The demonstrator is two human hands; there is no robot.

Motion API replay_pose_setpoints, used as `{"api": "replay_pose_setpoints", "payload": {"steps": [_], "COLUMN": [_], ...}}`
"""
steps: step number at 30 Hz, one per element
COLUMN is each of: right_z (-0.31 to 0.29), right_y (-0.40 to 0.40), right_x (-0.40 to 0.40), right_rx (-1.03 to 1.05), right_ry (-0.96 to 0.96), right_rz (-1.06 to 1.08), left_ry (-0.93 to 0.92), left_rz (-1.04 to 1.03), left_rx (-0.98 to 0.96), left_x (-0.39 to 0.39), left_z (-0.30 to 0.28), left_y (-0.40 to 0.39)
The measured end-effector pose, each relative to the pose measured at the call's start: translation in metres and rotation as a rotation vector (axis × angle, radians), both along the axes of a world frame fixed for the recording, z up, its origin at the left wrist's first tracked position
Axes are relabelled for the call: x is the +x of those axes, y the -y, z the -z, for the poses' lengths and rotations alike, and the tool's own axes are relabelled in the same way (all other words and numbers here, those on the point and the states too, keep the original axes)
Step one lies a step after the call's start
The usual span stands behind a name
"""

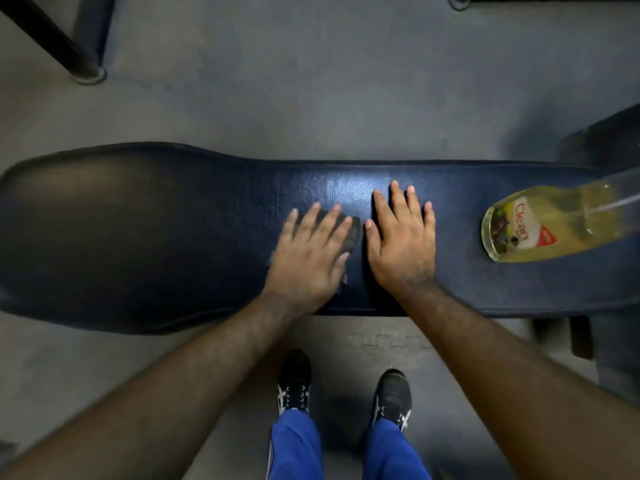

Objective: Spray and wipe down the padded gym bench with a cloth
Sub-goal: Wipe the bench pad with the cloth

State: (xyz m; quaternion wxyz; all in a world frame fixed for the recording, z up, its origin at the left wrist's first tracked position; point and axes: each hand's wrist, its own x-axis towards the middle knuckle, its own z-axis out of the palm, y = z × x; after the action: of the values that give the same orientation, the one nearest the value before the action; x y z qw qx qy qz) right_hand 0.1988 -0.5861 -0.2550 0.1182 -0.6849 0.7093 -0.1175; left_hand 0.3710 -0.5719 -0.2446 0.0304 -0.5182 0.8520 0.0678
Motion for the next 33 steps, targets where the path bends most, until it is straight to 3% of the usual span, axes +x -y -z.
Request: {"api": "replay_pose_setpoints", "payload": {"steps": [4, 7, 9, 12, 13, 16, 18, 22, 23, 27, 31, 33], "right_z": [0.003, 0.004, 0.007, 0.009, 0.009, 0.006, 0.004, 0.005, 0.005, 0.001, 0.008, 0.007], "right_y": [-0.016, -0.022, -0.025, -0.025, -0.025, -0.023, -0.022, -0.017, -0.016, -0.01, 0.007, 0.015], "right_x": [0.0, -0.005, -0.006, -0.007, -0.008, -0.013, -0.02, -0.039, -0.041, -0.04, -0.039, -0.039], "right_rx": [-0.037, -0.052, -0.071, -0.093, -0.097, -0.081, -0.043, -0.035, -0.032, -0.015, 0.001, 0.028], "right_ry": [0.07, 0.015, 0.01, 0.065, 0.072, 0.074, 0.08, 0.067, 0.051, -0.015, -0.053, -0.05], "right_rz": [-0.141, -0.14, -0.157, -0.133, -0.116, -0.076, -0.099, -0.141, -0.144, -0.103, -0.064, -0.006], "left_ry": [-0.002, -0.043, -0.025, 0.029, 0.016, -0.062, -0.063, 0.052, 0.057, 0.035, 0.061, 0.065], "left_rz": [-0.43, -0.263, -0.168, -0.542, -0.554, -0.148, -0.042, -0.438, -0.449, -0.079, -0.372, -0.213], "left_rx": [-0.066, -0.039, -0.07, -0.125, -0.118, -0.079, -0.082, -0.087, -0.065, -0.017, -0.044, -0.012], "left_x": [-0.002, -0.019, 0.002, 0.007, -0.003, -0.046, -0.042, -0.032, -0.033, -0.034, -0.048, -0.061], "left_z": [-0.002, 0.004, 0.009, 0.005, 0.003, 0.01, 0.013, 0.003, 0.003, 0.002, -0.002, 0.002], "left_y": [0.001, -0.066, -0.057, -0.005, -0.008, -0.076, -0.075, 0.024, 0.028, -0.002, 0.061, 0.058]}}
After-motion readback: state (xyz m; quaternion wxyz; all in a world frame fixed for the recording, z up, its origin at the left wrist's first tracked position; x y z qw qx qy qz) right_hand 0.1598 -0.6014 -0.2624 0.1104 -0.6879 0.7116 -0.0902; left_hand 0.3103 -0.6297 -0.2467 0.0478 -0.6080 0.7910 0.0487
